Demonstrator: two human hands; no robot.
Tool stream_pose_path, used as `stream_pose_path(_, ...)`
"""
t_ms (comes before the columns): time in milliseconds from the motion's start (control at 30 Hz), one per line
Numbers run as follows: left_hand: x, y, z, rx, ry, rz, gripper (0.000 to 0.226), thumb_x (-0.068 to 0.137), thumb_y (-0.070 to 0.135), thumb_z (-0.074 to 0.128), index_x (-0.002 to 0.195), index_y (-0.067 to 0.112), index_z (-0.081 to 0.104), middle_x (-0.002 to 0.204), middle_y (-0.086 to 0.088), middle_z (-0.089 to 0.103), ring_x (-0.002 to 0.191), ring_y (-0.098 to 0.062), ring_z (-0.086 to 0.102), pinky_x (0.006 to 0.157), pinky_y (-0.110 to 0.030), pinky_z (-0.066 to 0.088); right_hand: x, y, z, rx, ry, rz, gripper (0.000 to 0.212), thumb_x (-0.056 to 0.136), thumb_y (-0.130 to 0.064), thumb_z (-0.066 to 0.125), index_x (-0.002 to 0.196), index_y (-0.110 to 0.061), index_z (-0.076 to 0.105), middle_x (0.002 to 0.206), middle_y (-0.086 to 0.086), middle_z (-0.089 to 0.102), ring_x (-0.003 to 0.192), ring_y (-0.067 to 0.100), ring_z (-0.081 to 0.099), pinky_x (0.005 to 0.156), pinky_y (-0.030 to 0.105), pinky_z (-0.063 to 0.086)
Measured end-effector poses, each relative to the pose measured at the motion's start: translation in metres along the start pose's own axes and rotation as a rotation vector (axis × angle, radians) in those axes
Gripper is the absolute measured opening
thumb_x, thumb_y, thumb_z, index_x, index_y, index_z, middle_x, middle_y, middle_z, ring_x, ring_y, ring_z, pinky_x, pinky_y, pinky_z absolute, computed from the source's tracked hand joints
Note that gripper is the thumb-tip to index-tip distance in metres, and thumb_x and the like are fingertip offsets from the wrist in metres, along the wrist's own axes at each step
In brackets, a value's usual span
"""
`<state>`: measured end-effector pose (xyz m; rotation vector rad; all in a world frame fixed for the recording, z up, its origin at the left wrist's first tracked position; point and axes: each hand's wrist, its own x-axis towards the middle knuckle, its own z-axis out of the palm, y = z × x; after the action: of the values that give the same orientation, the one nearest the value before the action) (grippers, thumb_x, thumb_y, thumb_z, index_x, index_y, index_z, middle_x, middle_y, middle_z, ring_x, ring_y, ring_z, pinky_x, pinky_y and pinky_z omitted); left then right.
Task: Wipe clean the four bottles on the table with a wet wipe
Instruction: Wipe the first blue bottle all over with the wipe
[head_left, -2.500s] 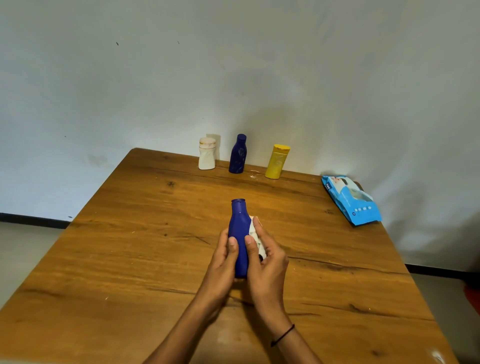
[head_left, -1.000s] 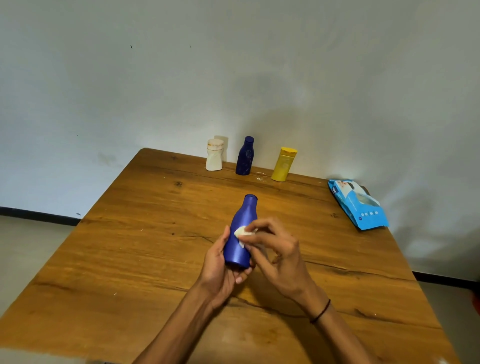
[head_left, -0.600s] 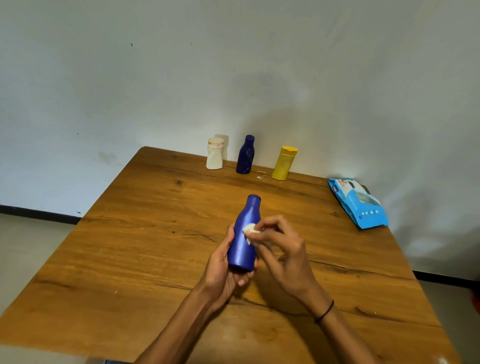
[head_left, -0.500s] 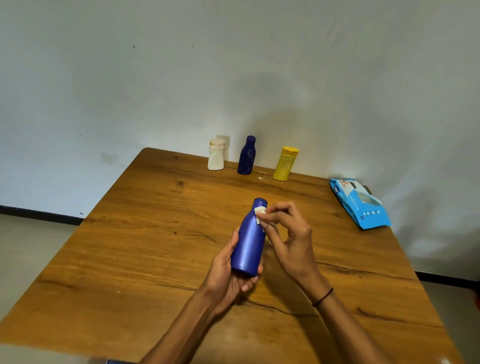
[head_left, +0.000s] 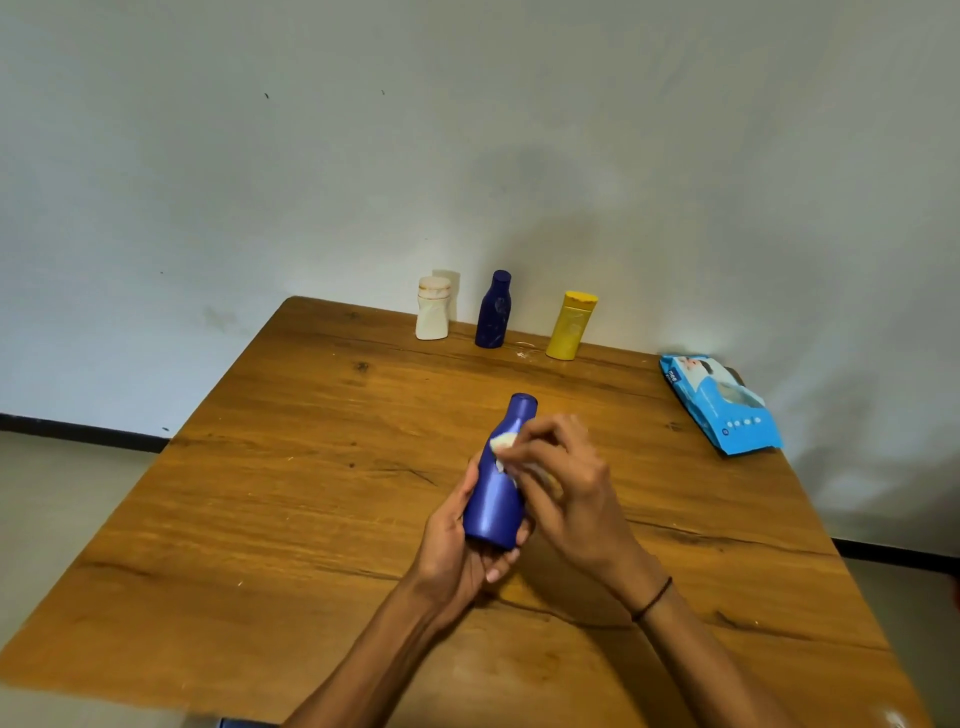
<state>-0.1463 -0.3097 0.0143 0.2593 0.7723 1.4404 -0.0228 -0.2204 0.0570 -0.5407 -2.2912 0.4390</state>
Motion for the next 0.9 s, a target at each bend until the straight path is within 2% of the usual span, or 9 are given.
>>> stream_pose_path(133,-0.003,-0.002,-0.002,0.021,-0.033,-0.016,0.065,0.102,0.059,0.041,0.128,0.002,0.056,0.075,-0.019,0.054,0.047,-0.021,0.049,0.033,-0.023,0.037,0.030,0.009,-0.003,-0.036,0.102,0.091,0.019,0.094,-0.001,0.070,0.111,-0.008,0.074,0.113,0.003,0.058,0.109,0.017,0.056,0.090,0.037,0.051)
stream_pose_path(233,-0.002,0.001,-0.002,-0.049,0.010,0.023,0.063,0.102,0.056,0.041,0.124,0.001,0.062,0.075,-0.018,0.058,0.047,-0.020,0.053,0.033,-0.024,0.039,0.015,-0.012,0.002,0.011,0.002,-0.005,0.021,0.093,0.004,0.069,0.112,-0.006,0.073,0.114,0.006,0.058,0.110,0.022,0.059,0.093,0.038,0.051)
stream_pose_path(300,-0.003,0.004,-0.002,-0.137,-0.021,0.034,0.063,0.099,0.053,0.048,0.122,-0.001,0.069,0.085,-0.018,0.066,0.058,-0.022,0.066,0.044,-0.028,0.051,-0.012,-0.030,0.008,0.053,-0.100,-0.105,0.019,0.094,0.002,0.068,0.111,-0.006,0.073,0.113,0.008,0.058,0.105,0.024,0.057,0.090,0.035,0.048)
stream_pose_path(367,-0.005,0.005,-0.005,-0.200,-0.047,-0.004,0.064,0.102,0.052,0.048,0.111,-0.005,0.076,0.093,-0.020,0.070,0.076,-0.025,0.074,0.066,-0.032,0.062,-0.032,-0.040,0.012,0.054,-0.185,-0.172,0.017,0.096,-0.001,0.067,0.111,-0.008,0.073,0.114,0.009,0.058,0.099,0.023,0.054,0.089,0.034,0.042)
stream_pose_path(400,-0.005,0.003,-0.006,-0.218,-0.051,-0.023,0.064,0.103,0.050,0.048,0.107,-0.006,0.077,0.091,-0.020,0.070,0.076,-0.025,0.074,0.066,-0.032,0.063,-0.037,-0.039,0.013,0.042,-0.198,-0.183,0.018,0.096,-0.002,0.067,0.112,-0.009,0.073,0.114,0.008,0.058,0.099,0.022,0.054,0.089,0.035,0.041)
stream_pose_path(500,-0.004,-0.002,-0.005,-0.178,-0.068,-0.048,0.062,0.101,0.050,0.050,0.126,-0.003,0.068,0.093,-0.018,0.066,0.060,-0.021,0.069,0.041,-0.028,0.053,-0.028,-0.027,0.006,0.019,-0.138,-0.136,0.022,0.095,-0.004,0.069,0.116,-0.010,0.074,0.114,0.008,0.059,0.103,0.021,0.056,0.088,0.039,0.045)
stream_pose_path(567,-0.004,-0.006,-0.005,-0.137,-0.045,-0.047,0.057,0.096,0.050,0.052,0.125,0.003,0.068,0.087,-0.019,0.063,0.054,-0.021,0.064,0.033,-0.025,0.045,-0.014,-0.019,-0.002,-0.021,-0.082,-0.096,0.022,0.096,-0.004,0.068,0.117,-0.008,0.075,0.115,0.008,0.059,0.106,0.021,0.055,0.088,0.043,0.047)
stream_pose_path(767,-0.009,-0.006,-0.002,-0.113,-0.087,-0.066,0.055,0.101,0.051,0.045,0.127,0.006,0.061,0.075,-0.017,0.051,0.052,-0.020,0.052,0.035,-0.022,0.036,0.018,-0.006,-0.003,-0.088,0.075,0.044,0.021,0.094,-0.004,0.071,0.115,-0.004,0.073,0.116,0.008,0.059,0.109,0.020,0.057,0.091,0.041,0.053)
stream_pose_path(900,-0.005,0.001,-0.002,-0.325,-0.027,-0.042,0.047,0.104,0.041,0.044,0.120,0.005,0.069,0.079,-0.013,0.067,0.053,-0.019,0.066,0.035,-0.024,0.047,-0.011,-0.026,0.013,-0.004,-0.078,-0.111,0.019,0.097,-0.004,0.068,0.115,-0.006,0.073,0.117,0.008,0.060,0.105,0.024,0.058,0.089,0.039,0.050)
